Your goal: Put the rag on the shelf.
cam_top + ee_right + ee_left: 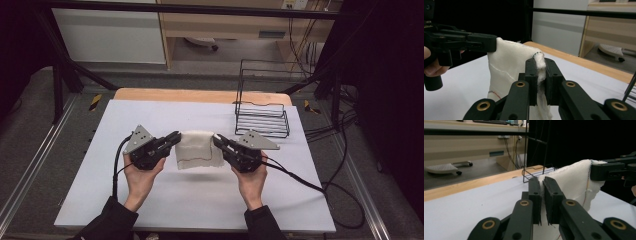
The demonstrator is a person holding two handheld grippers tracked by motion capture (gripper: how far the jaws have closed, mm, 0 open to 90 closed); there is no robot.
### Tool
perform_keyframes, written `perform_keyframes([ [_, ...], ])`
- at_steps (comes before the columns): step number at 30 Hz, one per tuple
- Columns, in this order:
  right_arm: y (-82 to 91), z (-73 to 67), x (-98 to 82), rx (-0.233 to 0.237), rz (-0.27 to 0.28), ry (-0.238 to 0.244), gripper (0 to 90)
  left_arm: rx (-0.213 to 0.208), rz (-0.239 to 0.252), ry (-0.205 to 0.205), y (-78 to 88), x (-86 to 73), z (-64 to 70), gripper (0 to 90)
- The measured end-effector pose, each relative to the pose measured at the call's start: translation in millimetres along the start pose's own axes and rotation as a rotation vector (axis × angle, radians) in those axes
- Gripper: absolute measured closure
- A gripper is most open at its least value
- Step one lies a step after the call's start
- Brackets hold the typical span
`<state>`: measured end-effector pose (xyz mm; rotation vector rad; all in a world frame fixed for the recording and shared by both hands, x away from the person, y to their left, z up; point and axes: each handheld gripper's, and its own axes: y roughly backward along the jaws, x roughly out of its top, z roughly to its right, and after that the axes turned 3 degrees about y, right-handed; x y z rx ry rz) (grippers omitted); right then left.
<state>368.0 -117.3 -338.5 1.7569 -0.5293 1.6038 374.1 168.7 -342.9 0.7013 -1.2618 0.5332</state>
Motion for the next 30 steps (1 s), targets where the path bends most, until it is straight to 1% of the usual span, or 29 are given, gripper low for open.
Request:
perform_keyframes([
  [3, 5.1, 1.8, 4.5, -0.013, 0.024, 0.005, 82.6, -0.005, 0.022, 0.002, -2.4, 4.1, 3.8, 84.1],
  [6, 9.6, 3.5, 7.6, -0.026, 0.037, 0.007, 82.6, -0.011, 0.045, 0.012, -5.8, 7.2, 7.5, 84.1],
  [10, 14.9, 6.6, 11.5, -0.039, 0.048, 0.017, 82.7, -0.019, 0.056, 0.021, -10.7, 9.9, 10.7, 84.1],
  [15, 20.2, 10.9, 16.4, -0.054, 0.062, 0.019, 82.7, -0.023, 0.073, 0.015, -16.0, 16.7, 15.5, 84.1],
  [21, 26.6, 15.0, 23.4, -0.071, 0.085, 0.019, 82.7, -0.023, 0.090, -0.003, -21.7, 25.9, 21.4, 84.1],
  [26, 31.3, 19.4, 29.6, -0.088, 0.097, 0.030, 82.7, -0.026, 0.104, -0.006, -26.5, 32.2, 25.4, 84.2],
  [30, 35.2, 22.7, 33.1, -0.100, 0.105, 0.028, 82.7, -0.028, 0.112, -0.008, -32.3, 38.5, 28.9, 84.2],
])
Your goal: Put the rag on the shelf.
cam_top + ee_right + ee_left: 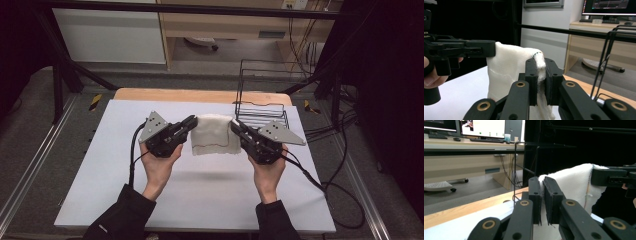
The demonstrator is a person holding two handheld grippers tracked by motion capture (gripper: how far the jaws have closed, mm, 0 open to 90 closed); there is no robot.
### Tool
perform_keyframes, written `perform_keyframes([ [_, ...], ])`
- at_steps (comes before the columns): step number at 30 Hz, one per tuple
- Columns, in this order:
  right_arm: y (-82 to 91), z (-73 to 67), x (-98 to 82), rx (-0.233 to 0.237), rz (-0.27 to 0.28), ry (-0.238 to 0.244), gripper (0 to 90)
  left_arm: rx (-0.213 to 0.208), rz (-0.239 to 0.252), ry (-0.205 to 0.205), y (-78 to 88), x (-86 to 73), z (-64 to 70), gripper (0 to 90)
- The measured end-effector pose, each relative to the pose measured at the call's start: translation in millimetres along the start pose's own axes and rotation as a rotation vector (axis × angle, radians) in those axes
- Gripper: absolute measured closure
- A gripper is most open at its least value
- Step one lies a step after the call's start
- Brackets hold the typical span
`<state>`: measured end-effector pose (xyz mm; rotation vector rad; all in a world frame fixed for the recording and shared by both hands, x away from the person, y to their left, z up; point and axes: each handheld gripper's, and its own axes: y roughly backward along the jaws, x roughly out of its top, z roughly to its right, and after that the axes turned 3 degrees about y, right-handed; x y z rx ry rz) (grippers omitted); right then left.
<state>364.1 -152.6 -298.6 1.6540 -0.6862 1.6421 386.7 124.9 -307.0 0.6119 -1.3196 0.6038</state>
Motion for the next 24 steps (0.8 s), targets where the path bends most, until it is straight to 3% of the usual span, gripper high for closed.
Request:
perform_keyframes([
  [24, 21.4, 36.7, 25.3, -0.099, 0.055, 0.002, 82.7, -0.029, 0.036, -0.038, -46.9, 34.5, 25.4, 84.3],
])
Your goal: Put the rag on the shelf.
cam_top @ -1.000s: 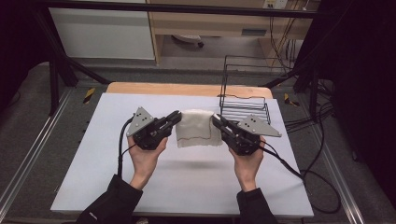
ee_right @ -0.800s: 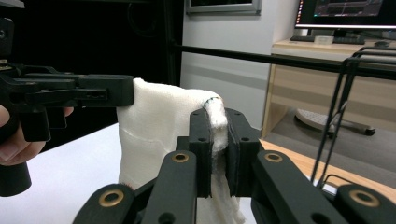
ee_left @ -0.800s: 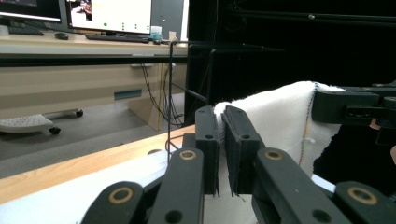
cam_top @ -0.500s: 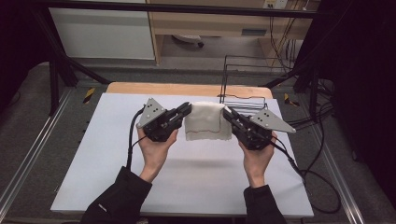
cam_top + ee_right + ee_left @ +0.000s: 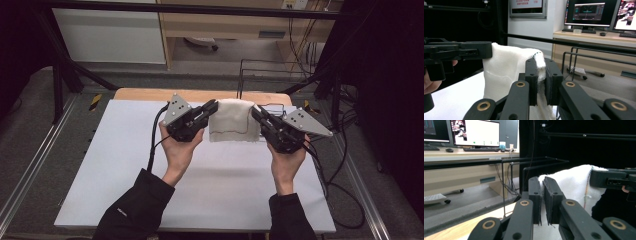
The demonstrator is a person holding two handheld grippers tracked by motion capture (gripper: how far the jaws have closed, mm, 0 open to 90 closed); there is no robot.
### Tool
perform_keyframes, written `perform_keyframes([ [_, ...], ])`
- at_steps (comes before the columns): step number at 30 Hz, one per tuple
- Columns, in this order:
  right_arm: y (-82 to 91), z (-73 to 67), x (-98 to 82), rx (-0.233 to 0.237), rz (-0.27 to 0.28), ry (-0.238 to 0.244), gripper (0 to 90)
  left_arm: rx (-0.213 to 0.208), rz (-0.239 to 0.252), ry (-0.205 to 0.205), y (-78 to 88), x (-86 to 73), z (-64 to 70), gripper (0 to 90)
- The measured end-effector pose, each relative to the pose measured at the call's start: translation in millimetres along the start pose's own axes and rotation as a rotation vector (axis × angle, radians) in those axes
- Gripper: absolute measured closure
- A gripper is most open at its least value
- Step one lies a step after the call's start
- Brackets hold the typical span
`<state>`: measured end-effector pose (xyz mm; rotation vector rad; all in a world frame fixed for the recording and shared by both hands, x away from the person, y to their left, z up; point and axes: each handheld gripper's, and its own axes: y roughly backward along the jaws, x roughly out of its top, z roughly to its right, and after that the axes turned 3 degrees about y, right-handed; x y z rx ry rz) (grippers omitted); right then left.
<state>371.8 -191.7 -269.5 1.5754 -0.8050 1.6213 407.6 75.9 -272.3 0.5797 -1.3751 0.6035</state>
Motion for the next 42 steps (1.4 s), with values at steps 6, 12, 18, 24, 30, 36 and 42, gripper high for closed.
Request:
perform_keyframes([
  [6, 2.5, 10.6, 8.0, -0.021, 0.018, 0.005, 82.8, -0.004, 0.010, -0.015, -12.4, 13.5, 4.7, 84.2],
  [12, 4.5, 20.1, 19.0, -0.046, 0.034, 0.008, 82.8, -0.009, 0.024, -0.022, -24.3, 23.6, 9.4, 84.3],
  [18, 5.2, 27.8, 26.9, -0.067, 0.054, 0.006, 82.8, -0.011, 0.041, -0.023, -35.3, 31.2, 11.3, 84.3],
  [24, 3.4, 33.4, 33.2, -0.082, 0.070, 0.006, 82.8, -0.013, 0.062, -0.010, -43.4, 37.5, 10.4, 84.2],
  [30, 1.9, 38.0, 42.0, -0.094, 0.084, 0.011, 82.8, -0.015, 0.087, -0.001, -51.2, 45.0, 8.8, 84.3],
  [36, -1.0, 43.1, 53.0, -0.105, 0.091, 0.018, 82.8, -0.016, 0.100, 0.001, -57.7, 54.7, 7.8, 84.3],
  [42, -1.8, 47.1, 60.7, -0.112, 0.098, 0.018, 82.8, -0.015, 0.109, -0.001, -63.4, 63.2, 9.1, 84.3],
])
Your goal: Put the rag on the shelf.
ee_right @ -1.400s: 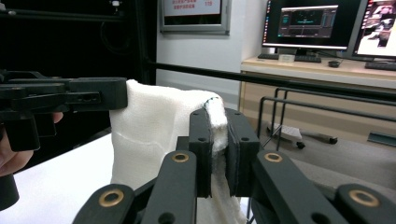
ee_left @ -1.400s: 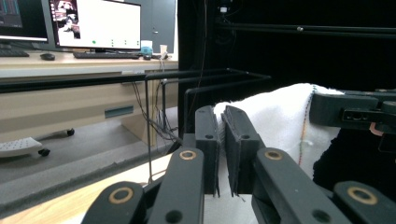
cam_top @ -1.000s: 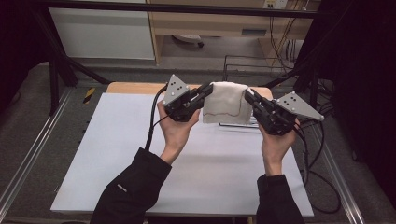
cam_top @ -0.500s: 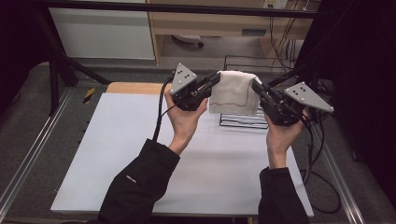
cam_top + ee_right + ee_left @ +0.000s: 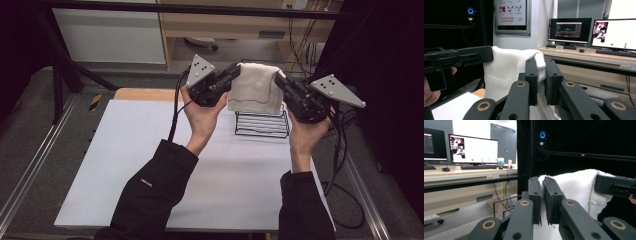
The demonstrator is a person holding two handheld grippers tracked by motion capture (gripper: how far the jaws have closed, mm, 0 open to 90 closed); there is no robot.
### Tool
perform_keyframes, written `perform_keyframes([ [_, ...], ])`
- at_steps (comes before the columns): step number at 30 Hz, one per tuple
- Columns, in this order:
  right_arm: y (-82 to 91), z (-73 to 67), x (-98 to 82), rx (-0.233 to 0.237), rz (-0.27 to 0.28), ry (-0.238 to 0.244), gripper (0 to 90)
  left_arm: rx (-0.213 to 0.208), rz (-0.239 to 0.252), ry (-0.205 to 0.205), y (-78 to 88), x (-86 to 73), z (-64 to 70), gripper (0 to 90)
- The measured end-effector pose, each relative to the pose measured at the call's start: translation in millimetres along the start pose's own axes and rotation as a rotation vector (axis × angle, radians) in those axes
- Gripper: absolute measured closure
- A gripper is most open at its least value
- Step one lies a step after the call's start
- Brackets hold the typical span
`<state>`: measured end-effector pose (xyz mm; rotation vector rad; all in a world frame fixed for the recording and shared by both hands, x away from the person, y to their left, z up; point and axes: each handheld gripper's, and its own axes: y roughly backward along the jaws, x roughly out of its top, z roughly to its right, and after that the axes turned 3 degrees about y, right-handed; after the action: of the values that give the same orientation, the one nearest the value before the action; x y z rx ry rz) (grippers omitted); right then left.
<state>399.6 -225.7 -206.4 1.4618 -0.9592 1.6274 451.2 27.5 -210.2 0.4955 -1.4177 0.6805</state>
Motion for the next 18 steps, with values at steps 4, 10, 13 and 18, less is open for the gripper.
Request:
perform_keyframes([
  [4, -0.5, 3.6, 4.6, -0.006, 0.009, -0.002, 82.8, -0.002, 0.008, -0.005, -4.6, 5.5, 1.2, 84.2],
  [10, -4.6, 11.3, 14.6, -0.021, 0.012, 0.005, 82.8, -0.005, 0.020, -0.006, -13.6, 13.4, 1.2, 84.2],
  [13, -7.6, 15.1, 19.2, -0.026, 0.011, 0.007, 82.8, -0.002, 0.021, -0.009, -18.6, 17.9, 0.6, 84.3],
  [18, -11.8, 19.8, 23.8, -0.034, 0.016, 0.011, 82.8, 0.004, 0.025, -0.020, -25.3, 23.6, 0.2, 84.3],
])
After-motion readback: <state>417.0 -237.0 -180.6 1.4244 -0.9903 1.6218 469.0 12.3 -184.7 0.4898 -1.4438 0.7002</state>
